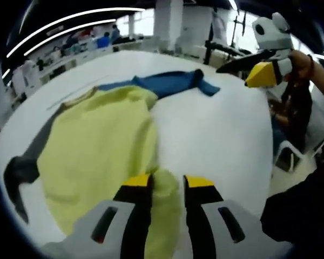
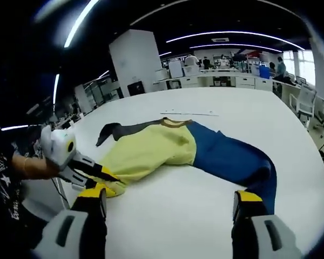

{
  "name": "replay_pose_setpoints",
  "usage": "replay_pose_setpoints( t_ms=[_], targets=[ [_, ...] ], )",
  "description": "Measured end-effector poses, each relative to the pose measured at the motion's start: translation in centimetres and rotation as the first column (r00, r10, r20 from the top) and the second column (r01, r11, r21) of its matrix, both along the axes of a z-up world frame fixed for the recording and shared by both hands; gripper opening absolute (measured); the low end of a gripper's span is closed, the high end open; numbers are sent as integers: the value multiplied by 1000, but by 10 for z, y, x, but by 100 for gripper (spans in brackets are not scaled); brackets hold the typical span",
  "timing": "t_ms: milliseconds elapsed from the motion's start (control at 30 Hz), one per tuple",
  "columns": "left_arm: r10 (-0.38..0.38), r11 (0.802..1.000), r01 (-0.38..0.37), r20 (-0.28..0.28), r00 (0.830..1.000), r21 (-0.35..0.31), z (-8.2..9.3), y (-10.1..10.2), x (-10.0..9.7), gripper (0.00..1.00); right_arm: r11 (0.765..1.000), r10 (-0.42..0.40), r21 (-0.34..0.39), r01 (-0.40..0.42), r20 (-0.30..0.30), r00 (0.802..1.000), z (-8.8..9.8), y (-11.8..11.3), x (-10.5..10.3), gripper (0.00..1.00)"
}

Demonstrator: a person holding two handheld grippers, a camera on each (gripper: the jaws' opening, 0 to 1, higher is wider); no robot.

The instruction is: Fold the garment on the visible template until the final outline fits inside the template.

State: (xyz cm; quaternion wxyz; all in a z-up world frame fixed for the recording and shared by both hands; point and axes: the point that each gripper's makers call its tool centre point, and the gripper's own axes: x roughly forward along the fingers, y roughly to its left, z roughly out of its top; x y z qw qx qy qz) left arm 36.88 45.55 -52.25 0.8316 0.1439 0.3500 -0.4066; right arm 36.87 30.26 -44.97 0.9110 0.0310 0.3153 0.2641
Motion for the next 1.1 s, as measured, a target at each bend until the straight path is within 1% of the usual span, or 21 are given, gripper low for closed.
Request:
replay_pose_setpoints(
  t_ms=[167, 333, 433, 467, 533, 600, 700, 767, 833, 900, 933, 967, 1033, 1100],
  targets=[
    [8, 1000, -8, -14, 1000, 18, -8, 4, 4, 17, 1000, 0, -12, 0, -1, 1000, -3, 2, -5, 97],
    [31, 999, -31, 0, 1000, 41, -10, 8, 10, 8, 1000, -15, -6, 15, -4, 1000, -5, 1, -8, 97],
    [49, 999, -49, -11, 999, 24, -10, 9, 14, 4, 1000, -15, -19, 14, -9, 1000, -8, 2, -11, 96],
    [59, 998, -59, -24, 998, 16, -9, 10, 14, 3, 1000, -13, -24, 13, -11, 1000, -10, 3, -12, 96],
    [105, 994, -105, -33, 994, -6, -7, 12, 17, 1, 1000, -19, -21, 19, -14, 1000, -12, 3, -13, 96],
    [107, 994, -109, -37, 994, -32, -1, 12, 16, 1, 1000, -31, -7, 31, -20, 999, -13, 4, -14, 95],
    [110, 988, -112, -29, 994, -105, 18, 11, 17, 1, 999, -39, -7, 39, -19, 999, -15, 6, -15, 95],
    [109, 982, -114, -44, 993, -148, 31, 13, 20, 1, 999, -41, -7, 41, -22, 999, -16, 7, -15, 94],
    [123, 968, -132, -54, 991, -212, 45, 15, 25, 1, 999, -42, 0, 42, -23, 999, -16, 10, -14, 94],
    [128, 960, -140, -63, 990, -243, 54, 19, 30, 1, 999, -40, 1, 40, -23, 999, -16, 13, -14, 93],
    [129, 955, -142, -68, 989, -260, 57, 21, 32, 1, 999, -38, 0, 38, -21, 999, -16, 14, -13, 93],
    [151, 943, -168, -81, 985, -286, 61, 25, 37, 1, 999, -38, -2, 38, -19, 999, -17, 16, -13, 92],
    [161, 934, -181, -88, 983, -309, 65, 31, 44, 1, 999, -39, -3, 39, -20, 999, -17, 17, -11, 91],
    [182, 919, -205, -97, 978, -336, 69, 38, 53, 1, 999, -45, 5, 45, -22, 999, -17, 20, -10, 90]
  ],
)
